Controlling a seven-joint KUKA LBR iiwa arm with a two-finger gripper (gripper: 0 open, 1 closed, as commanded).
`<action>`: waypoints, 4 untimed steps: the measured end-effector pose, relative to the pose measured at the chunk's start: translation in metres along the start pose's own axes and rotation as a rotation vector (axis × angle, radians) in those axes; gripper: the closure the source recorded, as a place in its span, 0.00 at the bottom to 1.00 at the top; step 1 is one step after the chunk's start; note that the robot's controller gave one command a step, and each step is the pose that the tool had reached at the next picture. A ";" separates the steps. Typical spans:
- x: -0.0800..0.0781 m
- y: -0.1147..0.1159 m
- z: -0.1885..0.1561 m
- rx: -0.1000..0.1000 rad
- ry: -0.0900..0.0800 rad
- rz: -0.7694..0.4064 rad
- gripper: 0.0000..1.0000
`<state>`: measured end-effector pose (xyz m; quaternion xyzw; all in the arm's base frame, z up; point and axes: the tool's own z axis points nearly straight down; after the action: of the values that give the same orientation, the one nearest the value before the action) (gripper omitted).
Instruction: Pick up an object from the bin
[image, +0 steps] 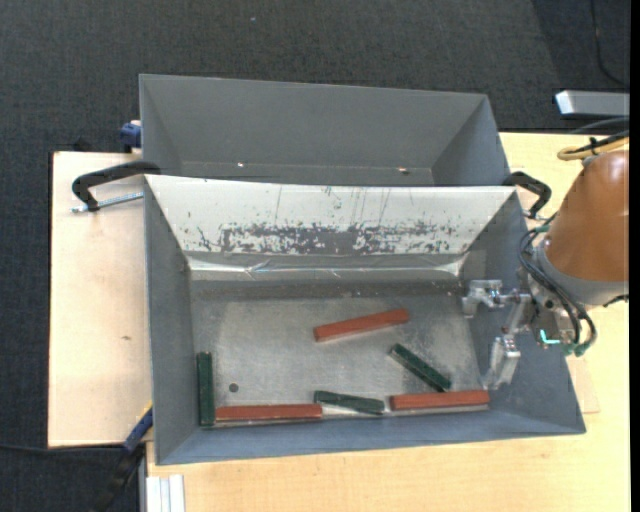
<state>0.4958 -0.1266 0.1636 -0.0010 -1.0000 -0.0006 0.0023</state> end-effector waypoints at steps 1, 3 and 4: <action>-0.001 0.001 -0.003 0.001 -0.006 -0.002 0.00; -0.018 0.059 0.093 0.000 -0.005 -0.064 1.00; -0.018 0.059 0.093 0.000 -0.005 -0.064 1.00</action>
Offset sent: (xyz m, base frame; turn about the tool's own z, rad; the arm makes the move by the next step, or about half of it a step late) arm 0.0067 0.0255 -0.0815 0.2611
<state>0.5133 -0.0672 0.0705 0.0308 -0.9995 -0.0005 -0.0002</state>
